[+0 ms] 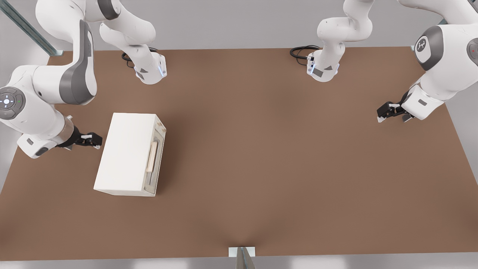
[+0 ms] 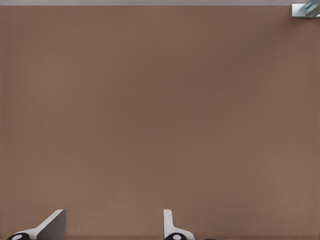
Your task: Keep left arm still and open the oven door with right arm
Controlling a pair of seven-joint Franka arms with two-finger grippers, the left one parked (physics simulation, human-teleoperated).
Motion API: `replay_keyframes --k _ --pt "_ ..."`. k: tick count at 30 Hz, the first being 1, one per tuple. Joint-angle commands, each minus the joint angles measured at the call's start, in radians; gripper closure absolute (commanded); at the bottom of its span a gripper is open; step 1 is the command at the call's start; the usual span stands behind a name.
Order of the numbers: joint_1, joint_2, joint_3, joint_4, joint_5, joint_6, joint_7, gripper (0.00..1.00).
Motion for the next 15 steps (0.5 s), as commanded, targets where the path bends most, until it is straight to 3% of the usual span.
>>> replay_keyframes --k 1,4,6,8,10,11,15 --pt "0.000 -0.001 0.000 0.001 0.003 -0.017 0.004 0.00" --pt "0.008 0.020 0.006 0.000 -0.020 -0.089 0.010 0.00" --pt "0.123 0.033 0.009 -0.022 -0.199 -0.100 0.049 0.00" --pt "0.252 0.068 0.011 -0.046 -0.306 -0.111 0.319 0.00" --pt "0.342 0.117 0.009 -0.045 -0.333 -0.126 0.520 0.45" --pt "0.387 0.152 0.009 -0.043 -0.356 -0.125 0.629 0.59" --pt "0.458 0.290 0.008 0.007 -0.359 -0.066 0.870 0.76"
